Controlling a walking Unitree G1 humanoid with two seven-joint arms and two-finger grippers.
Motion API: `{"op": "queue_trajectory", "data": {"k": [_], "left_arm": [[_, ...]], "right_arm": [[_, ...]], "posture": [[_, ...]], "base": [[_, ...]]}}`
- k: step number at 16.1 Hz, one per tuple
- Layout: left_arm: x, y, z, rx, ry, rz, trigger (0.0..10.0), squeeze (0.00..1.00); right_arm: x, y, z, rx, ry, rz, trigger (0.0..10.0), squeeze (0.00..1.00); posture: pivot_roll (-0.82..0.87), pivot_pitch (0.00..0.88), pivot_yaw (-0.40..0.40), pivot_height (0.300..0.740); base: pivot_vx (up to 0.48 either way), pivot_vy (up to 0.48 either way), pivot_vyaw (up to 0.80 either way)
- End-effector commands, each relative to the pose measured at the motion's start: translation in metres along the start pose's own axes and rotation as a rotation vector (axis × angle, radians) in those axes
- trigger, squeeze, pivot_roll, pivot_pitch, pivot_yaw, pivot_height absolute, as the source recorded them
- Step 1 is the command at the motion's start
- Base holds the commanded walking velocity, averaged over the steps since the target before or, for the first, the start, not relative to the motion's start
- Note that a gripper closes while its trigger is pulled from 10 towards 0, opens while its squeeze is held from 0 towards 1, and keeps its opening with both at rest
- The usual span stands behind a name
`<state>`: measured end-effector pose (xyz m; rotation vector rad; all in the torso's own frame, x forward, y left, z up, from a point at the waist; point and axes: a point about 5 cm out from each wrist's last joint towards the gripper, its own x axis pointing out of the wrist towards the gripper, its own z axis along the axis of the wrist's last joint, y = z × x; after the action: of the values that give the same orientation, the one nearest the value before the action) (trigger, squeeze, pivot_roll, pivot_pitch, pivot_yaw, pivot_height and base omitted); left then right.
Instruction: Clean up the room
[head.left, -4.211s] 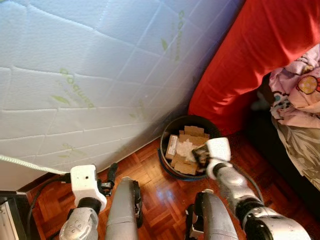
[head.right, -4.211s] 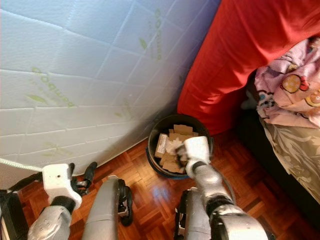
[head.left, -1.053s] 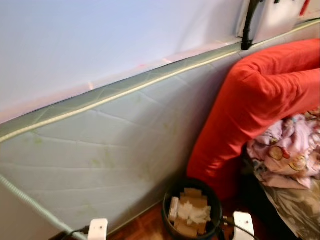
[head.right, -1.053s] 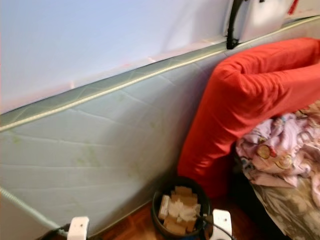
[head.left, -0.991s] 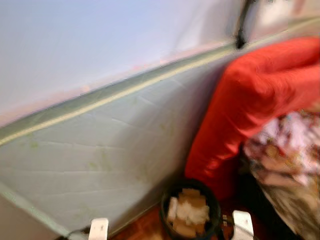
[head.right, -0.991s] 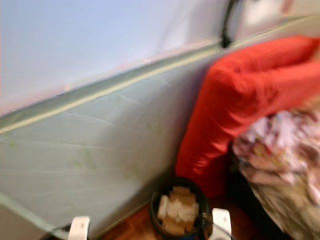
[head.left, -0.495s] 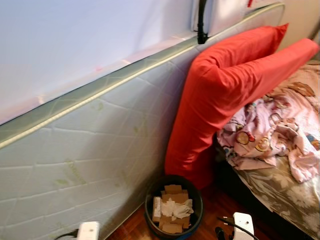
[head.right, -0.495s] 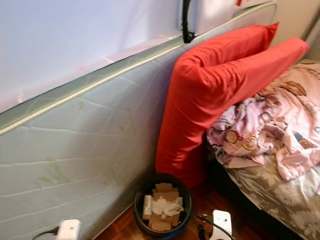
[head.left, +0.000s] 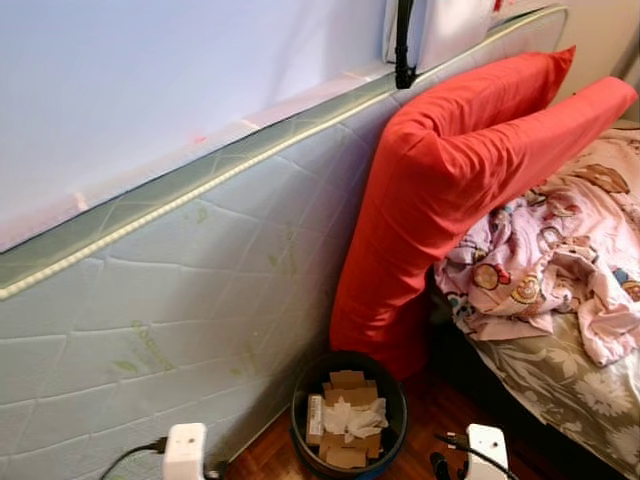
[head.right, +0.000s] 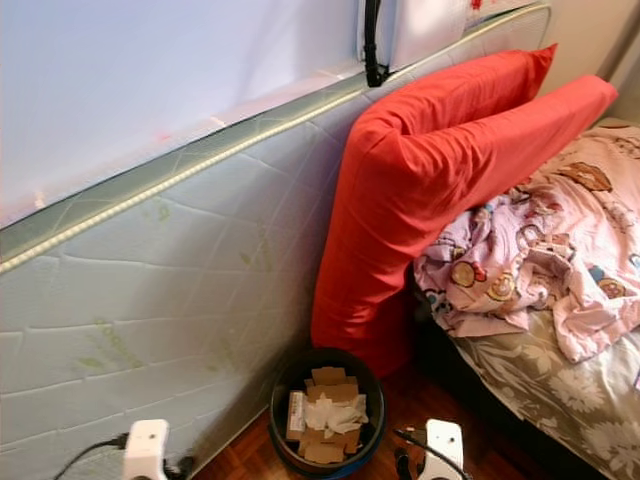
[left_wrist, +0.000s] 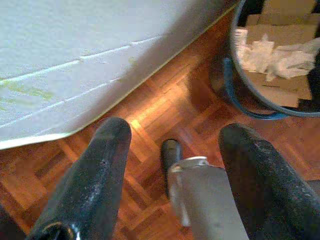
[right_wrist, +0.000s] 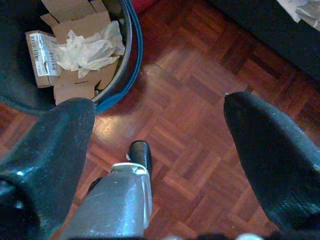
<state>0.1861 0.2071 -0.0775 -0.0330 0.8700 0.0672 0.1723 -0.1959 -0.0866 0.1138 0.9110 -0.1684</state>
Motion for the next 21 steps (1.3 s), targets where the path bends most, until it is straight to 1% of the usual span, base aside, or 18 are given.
{"op": "queue_trajectory", "data": {"k": [1, 5, 12, 14, 17, 21], "left_arm": [[0.0001, 0.0004, -0.0005, 0.015, 0.007, 0.007, 10.0, 0.00], [0.0000, -0.0022, -0.0023, 0.014, 0.011, 0.008, 10.0, 0.00], [-0.0012, 0.0023, -0.0042, 0.015, 0.012, 0.016, 10.0, 0.00], [-0.0013, 0.0024, -0.0044, 0.015, 0.012, 0.017, 10.0, 0.00], [-0.0006, -0.0009, -0.0039, 0.016, 0.011, 0.017, 10.0, 0.00], [0.0001, -0.0041, -0.0027, 0.012, 0.007, 0.014, 10.0, 0.00]], "right_arm": [[-0.0004, -0.0014, -0.0016, 0.008, 0.004, -0.008, 10.0, 0.00], [-0.0003, -0.0005, -0.0012, 0.005, 0.003, -0.002, 10.0, 0.00], [0.0000, -0.0002, 0.0009, 0.003, -0.008, 0.000, 10.0, 0.00], [-0.0001, -0.0003, 0.0002, 0.004, -0.003, 0.000, 10.0, 0.00], [-0.0001, -0.0002, -0.0007, 0.003, 0.003, 0.004, 10.0, 0.00], [-0.0001, -0.0003, 0.0009, 0.002, -0.010, 0.004, 10.0, 0.00]], "posture": [[0.00, 0.026, 0.011, 0.740], [0.00, 0.028, 0.010, 0.740], [0.01, 0.026, 0.006, 0.740], [0.01, 0.026, 0.005, 0.740], [0.01, 0.026, 0.002, 0.740], [0.01, 0.025, 0.001, 0.740]], "base": [[0.000, -0.240, 0.00], [0.000, 0.000, -0.73], [0.000, 0.000, 0.00], [0.000, -0.249, 0.00], [0.000, -0.291, -0.72], [0.000, -0.347, 0.00]]}}
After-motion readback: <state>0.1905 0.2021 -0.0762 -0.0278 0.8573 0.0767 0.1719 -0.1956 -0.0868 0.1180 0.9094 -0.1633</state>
